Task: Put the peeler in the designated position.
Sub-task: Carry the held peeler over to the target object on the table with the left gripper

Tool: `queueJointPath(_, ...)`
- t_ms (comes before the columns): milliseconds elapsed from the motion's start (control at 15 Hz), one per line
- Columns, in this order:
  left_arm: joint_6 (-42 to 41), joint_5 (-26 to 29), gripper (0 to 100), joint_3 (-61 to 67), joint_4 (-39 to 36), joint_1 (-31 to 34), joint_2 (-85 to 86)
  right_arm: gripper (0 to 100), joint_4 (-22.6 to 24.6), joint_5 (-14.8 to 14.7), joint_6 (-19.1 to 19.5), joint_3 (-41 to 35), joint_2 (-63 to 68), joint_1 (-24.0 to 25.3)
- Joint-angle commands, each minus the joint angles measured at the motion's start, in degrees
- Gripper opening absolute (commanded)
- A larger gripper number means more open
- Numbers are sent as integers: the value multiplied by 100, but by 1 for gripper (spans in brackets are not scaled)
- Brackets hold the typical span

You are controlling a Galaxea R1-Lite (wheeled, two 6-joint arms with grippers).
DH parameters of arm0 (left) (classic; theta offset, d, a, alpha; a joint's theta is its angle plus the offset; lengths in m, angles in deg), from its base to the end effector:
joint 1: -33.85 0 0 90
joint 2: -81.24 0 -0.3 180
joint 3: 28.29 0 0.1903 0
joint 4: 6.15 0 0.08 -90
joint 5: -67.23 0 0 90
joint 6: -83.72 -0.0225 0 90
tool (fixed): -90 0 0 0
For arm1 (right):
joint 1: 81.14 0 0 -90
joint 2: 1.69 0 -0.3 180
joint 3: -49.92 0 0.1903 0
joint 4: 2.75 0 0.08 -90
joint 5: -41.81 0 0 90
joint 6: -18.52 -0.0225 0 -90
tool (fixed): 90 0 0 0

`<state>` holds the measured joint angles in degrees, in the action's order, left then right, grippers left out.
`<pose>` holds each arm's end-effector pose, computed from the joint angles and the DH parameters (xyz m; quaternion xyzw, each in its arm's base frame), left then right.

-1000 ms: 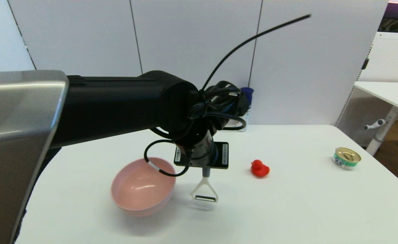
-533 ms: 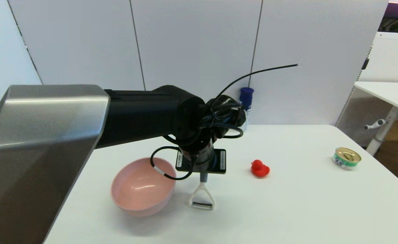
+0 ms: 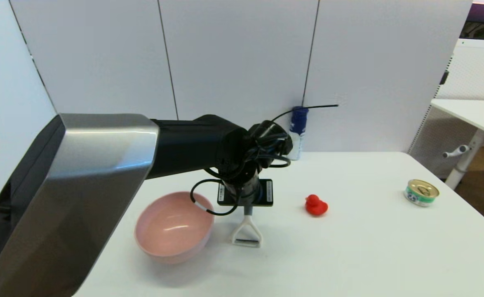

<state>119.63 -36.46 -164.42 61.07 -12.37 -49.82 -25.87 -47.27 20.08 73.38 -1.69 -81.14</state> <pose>0.3043 -0.3098 0.1530 -0.0083 0.4994 -0.0903 0.8616 -0.0229 0.0004 0.0764 -0.0136 -0.0031 0.0080 0.9999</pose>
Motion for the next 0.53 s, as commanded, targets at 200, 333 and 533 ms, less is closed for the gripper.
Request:
queueJointPath(200,21,-11,0,0,-26,139,-148,100,2,4,2,-1,0,0)
queueJointPath(333,21,-11,0,0,-105,192,-183,100,2,4,2,-1,0,0)
queueJointPath(533,30,-11,0,0,-113,201,-174,100,2,4,2,-1,0,9)
